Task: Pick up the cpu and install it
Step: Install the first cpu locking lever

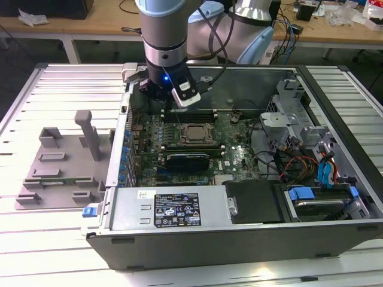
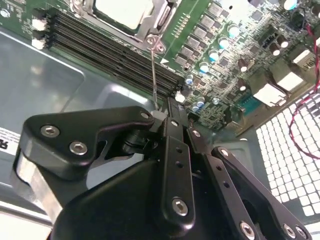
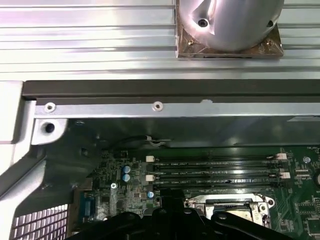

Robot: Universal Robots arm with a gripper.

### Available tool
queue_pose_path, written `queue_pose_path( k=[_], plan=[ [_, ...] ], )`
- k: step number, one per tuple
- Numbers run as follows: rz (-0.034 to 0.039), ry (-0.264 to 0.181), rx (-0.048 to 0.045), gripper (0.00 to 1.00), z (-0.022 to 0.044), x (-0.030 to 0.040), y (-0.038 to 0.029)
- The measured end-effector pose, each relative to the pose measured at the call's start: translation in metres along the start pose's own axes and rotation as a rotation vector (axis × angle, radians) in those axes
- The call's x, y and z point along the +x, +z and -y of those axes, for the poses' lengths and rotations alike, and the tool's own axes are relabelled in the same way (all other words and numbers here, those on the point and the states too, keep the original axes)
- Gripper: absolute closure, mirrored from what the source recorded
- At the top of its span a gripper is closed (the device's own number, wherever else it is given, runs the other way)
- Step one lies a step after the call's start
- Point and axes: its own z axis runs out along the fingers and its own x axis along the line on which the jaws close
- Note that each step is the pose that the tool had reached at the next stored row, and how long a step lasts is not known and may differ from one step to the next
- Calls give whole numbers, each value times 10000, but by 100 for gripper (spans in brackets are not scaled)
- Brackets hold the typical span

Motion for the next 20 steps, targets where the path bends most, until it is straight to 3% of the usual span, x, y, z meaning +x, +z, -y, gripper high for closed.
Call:
queue_pose_path(
  k=[10, 13, 17, 20],
  plan=[
    [0, 1, -25, 89, 31, -224, 16],
    [0, 0, -25, 89, 48, -331, 16],
    [0, 1, -25, 89, 49, -337, 19],
    [0, -2, 18, 89, 62, -348, 61]
  ],
)
